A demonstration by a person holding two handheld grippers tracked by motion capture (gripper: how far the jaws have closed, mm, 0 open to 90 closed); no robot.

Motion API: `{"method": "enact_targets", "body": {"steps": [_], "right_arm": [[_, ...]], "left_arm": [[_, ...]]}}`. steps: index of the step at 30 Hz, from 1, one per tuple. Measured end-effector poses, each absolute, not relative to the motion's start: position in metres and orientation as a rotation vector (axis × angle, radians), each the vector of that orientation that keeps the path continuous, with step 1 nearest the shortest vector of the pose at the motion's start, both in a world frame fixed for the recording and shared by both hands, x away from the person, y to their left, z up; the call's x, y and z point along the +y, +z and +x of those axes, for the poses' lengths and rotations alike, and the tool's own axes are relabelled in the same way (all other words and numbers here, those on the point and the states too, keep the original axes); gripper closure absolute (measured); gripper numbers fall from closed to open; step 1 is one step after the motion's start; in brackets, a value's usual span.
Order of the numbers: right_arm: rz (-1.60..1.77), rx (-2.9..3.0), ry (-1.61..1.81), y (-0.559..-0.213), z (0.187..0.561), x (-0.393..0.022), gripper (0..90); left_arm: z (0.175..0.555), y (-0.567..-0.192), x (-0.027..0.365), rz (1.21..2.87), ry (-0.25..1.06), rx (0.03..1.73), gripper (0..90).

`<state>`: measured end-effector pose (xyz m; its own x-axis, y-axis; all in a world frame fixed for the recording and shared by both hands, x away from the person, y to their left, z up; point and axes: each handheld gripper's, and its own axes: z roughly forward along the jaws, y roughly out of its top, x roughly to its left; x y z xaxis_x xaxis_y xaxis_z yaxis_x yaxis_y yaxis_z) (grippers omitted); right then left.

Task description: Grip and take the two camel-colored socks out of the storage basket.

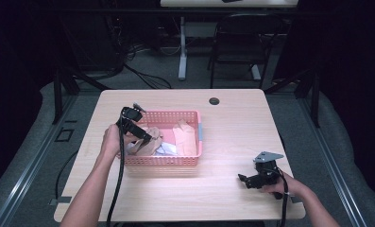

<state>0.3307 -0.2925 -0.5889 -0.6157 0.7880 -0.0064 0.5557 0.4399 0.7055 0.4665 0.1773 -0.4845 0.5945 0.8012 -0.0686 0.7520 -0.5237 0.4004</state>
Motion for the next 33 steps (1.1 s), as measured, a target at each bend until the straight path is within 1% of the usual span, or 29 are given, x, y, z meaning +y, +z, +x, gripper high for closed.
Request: {"method": "enact_targets", "body": {"steps": [2,3,5,6,7,10,12,13,15,17,23,30,33], "right_arm": [[1.148,2.362,0.971,-0.589,0.331,-0.292,0.0],[1.149,2.362,0.971,-0.589,0.331,-0.292,0.0],[1.148,2.364,0.971,-0.589,0.331,-0.293,0.0],[1.148,2.364,0.971,-0.589,0.331,-0.293,0.0],[1.148,2.364,0.97,-0.589,0.331,-0.292,0.0],[1.148,2.364,0.971,-0.589,0.331,-0.292,0.0],[1.148,2.364,0.97,-0.589,0.331,-0.292,0.0],[1.149,2.363,0.971,-0.589,0.331,-0.292,0.0],[1.149,2.363,0.971,-0.589,0.331,-0.292,0.0],[1.148,2.362,0.972,-0.589,0.331,-0.292,0.0],[1.148,2.362,0.971,-0.589,0.331,-0.292,0.0],[1.149,2.362,0.972,-0.589,0.331,-0.292,0.0],[1.148,2.362,0.972,-0.589,0.331,-0.292,0.0]], "left_arm": [[0.468,-0.488,0.176,2.447,0.158,1.251,32.7],[0.469,-0.489,0.175,2.452,0.154,1.254,32.7],[0.47,-0.491,0.174,2.461,0.155,1.267,39.2],[0.471,-0.491,0.174,2.472,0.158,1.268,39.2],[0.472,-0.493,0.173,2.472,0.164,1.289,43.6],[0.473,-0.496,0.174,2.479,0.166,1.304,48.9],[0.476,-0.498,0.175,2.498,0.154,1.313,50.3],[0.477,-0.5,0.176,2.498,0.153,1.329,53.9],[0.477,-0.501,0.177,2.502,0.146,1.335,55.3],[0.479,-0.503,0.177,2.512,0.134,1.345,59.3],[0.481,-0.509,0.176,2.54,0.107,1.361,62.2],[0.479,-0.517,0.177,2.557,0.109,1.346,78.7],[0.478,-0.515,0.177,2.559,0.124,1.336,81.7]]}}
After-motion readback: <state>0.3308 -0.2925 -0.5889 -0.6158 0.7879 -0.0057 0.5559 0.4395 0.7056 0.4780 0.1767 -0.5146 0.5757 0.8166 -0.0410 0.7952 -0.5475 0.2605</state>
